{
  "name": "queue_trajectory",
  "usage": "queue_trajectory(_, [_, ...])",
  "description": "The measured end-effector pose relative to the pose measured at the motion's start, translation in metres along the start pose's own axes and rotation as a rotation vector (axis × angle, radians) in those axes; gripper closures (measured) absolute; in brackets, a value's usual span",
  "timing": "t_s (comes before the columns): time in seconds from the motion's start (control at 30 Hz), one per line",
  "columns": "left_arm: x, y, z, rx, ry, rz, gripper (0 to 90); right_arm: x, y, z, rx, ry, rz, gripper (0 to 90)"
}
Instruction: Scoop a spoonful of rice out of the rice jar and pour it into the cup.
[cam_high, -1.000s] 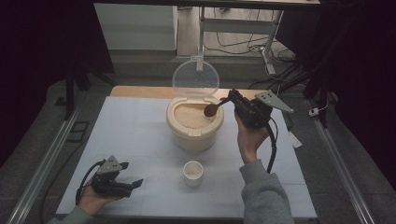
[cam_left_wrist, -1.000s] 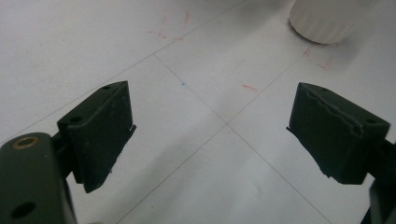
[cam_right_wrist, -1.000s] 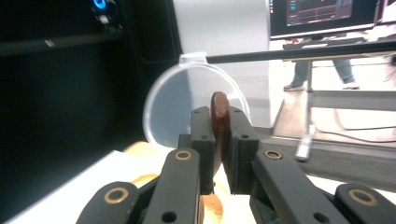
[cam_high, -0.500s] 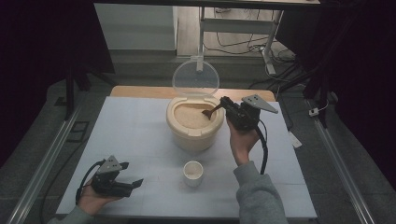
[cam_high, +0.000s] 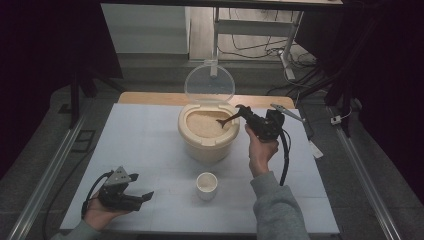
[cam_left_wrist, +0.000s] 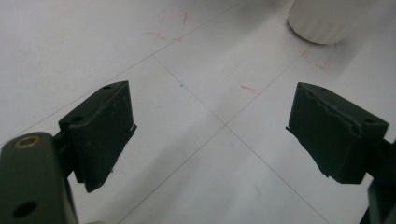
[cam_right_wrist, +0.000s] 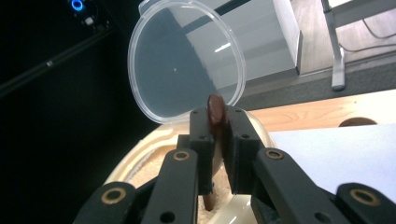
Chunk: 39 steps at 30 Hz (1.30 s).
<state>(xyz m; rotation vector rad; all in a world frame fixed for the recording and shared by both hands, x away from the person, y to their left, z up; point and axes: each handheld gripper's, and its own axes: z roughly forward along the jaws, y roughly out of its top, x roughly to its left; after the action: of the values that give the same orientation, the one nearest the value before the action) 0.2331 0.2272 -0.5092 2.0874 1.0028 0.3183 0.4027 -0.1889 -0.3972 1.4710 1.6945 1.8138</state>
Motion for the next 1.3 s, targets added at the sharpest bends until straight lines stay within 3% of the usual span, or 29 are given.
queue_trajectory(0.23, [0.0, 0.0, 0.0, 0.0, 0.001, 0.004, 14.3, -0.003, 0.004, -0.006, -0.016, 0.019, 0.091, 83.5])
queue_trajectory(0.6, [-0.001, 0.001, 0.002, 0.007, -0.003, 0.013, 14.5, -0.014, -0.005, 0.002, 0.035, 0.043, 0.241, 83.4])
queue_trajectory(0.87, [0.0, 0.001, 0.001, 0.004, 0.0, 0.014, 14.5, -0.021, -0.002, 0.0, 0.023, 0.033, 0.343, 83.6])
queue_trajectory(1.3, [-0.001, 0.001, 0.002, 0.007, 0.003, 0.019, 14.6, -0.027, 0.004, -0.008, 0.015, 0.055, 0.408, 83.9])
